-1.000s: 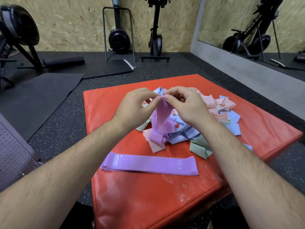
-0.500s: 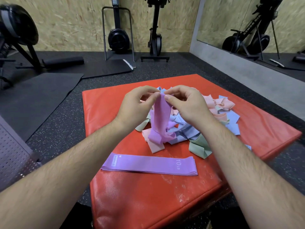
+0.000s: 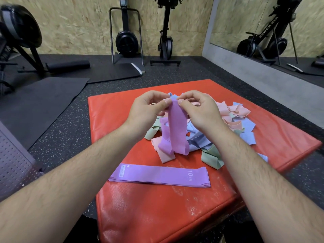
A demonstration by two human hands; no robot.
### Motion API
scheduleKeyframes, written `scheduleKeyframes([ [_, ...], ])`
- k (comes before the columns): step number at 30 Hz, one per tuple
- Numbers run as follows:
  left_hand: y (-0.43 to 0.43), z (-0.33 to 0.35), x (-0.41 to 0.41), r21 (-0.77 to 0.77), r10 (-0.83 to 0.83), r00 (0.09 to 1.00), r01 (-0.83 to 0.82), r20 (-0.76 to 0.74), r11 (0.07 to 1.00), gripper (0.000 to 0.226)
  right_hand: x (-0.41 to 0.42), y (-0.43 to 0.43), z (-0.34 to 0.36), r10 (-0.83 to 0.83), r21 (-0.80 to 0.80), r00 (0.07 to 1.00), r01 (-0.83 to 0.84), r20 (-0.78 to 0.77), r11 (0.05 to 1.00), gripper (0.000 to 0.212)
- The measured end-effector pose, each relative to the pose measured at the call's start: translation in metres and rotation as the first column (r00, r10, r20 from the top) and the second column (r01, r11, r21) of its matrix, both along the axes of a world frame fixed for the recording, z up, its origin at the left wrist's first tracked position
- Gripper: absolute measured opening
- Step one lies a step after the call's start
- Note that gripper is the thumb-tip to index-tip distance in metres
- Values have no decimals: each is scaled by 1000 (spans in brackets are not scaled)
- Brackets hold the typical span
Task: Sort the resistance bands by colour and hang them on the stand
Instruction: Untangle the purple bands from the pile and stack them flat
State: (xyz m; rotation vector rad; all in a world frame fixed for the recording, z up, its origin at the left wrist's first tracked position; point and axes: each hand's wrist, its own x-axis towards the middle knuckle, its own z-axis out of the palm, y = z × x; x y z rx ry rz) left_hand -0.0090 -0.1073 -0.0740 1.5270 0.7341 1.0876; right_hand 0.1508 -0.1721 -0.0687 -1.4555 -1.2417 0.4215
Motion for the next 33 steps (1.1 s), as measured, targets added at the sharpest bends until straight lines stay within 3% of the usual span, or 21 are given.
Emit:
scheduleKeyframes([
  [9,-1,0,0,-10,-35,999,35,15,999,13,1,0,3,11,-52,985,-21,-173,998,10],
  [13,1,0,1,-69,-45,996,50,77,996,16,2,-1,3,41,-68,984,-53,-172,996,12],
  [18,-3,0,2,-12,17,1000,-17,3,1000,16,3,-2,1,16,-52,991,-23,-134,998,8],
  [21,-3,0,2,71,66,997,-63,-38,995,16,3,-3,1,3,-33,996,-6,-87,999,8],
  [26,-4,-4,1,336,158,972,-92,-175,937,16,2,-3,1,-35,-7,997,35,-65,999,9],
  [30,1,-11,0,465,264,899,-78,-350,882,26,2,-4,4,-79,88,997,80,-15,993,13],
  [33,-4,-4,0,508,324,910,-158,-257,847,17,0,-5,4,-105,130,992,96,69,987,13],
])
